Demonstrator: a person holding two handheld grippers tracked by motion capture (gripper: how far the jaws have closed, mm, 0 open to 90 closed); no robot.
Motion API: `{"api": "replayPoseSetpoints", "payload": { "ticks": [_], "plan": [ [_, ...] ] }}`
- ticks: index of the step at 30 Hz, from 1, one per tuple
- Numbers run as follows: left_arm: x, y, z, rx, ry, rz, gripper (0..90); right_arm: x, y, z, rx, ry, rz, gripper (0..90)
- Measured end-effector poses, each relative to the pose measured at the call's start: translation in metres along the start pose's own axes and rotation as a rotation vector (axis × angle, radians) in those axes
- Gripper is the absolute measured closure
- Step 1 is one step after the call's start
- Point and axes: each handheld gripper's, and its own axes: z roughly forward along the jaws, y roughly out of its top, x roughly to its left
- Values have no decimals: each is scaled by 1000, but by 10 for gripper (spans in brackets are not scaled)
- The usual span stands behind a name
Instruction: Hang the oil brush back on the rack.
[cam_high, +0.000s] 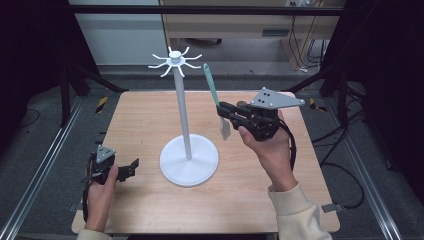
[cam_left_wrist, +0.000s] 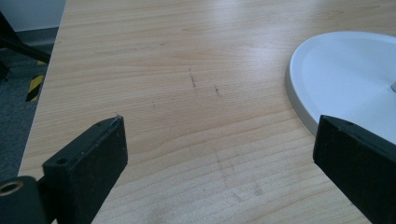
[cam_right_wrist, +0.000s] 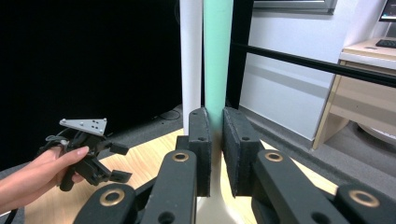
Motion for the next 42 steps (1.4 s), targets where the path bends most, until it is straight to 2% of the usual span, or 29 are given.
{"api": "replayPoseSetpoints", "payload": {
  "ticks": [23, 42],
  "plan": [
    [-1, -1, 1, 8, -2, 1, 27, 1, 3, 11, 26, 17, -1, 822],
    [0, -1, 1, 10, -1, 2, 26, 3, 2, 28, 35, 37, 10, 821]
  ]
}}
